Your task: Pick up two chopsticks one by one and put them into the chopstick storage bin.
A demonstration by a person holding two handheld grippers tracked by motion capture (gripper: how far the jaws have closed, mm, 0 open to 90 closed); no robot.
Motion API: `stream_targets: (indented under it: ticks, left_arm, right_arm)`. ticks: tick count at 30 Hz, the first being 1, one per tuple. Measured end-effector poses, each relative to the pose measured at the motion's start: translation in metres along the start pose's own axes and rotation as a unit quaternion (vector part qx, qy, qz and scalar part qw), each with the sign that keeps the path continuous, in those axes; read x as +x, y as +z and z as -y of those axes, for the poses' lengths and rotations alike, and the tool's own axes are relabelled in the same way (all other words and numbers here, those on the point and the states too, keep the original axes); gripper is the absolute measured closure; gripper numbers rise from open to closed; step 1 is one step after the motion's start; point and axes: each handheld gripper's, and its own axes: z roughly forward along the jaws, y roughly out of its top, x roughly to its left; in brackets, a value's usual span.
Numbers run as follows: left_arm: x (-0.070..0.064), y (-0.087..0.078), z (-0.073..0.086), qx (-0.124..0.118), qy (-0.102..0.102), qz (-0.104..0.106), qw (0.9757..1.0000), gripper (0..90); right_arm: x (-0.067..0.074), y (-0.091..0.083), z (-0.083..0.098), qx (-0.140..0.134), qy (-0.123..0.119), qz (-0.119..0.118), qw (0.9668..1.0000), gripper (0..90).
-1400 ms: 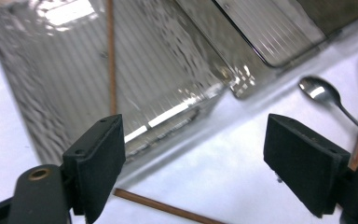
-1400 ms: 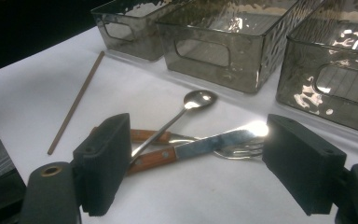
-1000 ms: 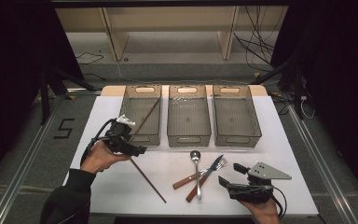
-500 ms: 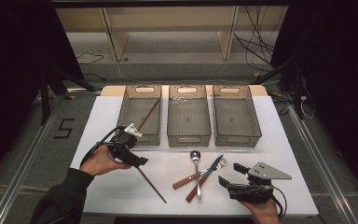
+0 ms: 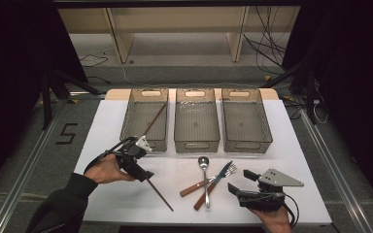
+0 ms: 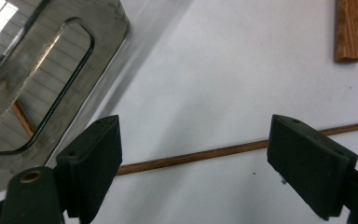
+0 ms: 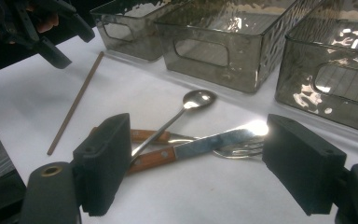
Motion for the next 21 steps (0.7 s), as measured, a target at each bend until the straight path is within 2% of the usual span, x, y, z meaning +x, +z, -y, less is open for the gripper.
stream_targets:
  ticks: [13,16,21]
  left_arm:
    - [0.007,0.007,-0.001,0.027,0.039,0.003,0.9989,18.4]
    - [0.010,0.010,-0.001,0.030,0.036,0.008,0.9989,19.1]
    - [0.011,0.016,0.000,0.049,0.048,0.018,0.9975,18.1]
  right_arm:
    - [0.000,0.000,0.000,0.000,0.000,0.000,1.0000,24.6]
    - [0.000,0.000,0.000,0.000,0.000,0.000,1.0000,24.6]
    - [0.000,0.000,0.000,0.001,0.001,0.000,1.0000,24.6]
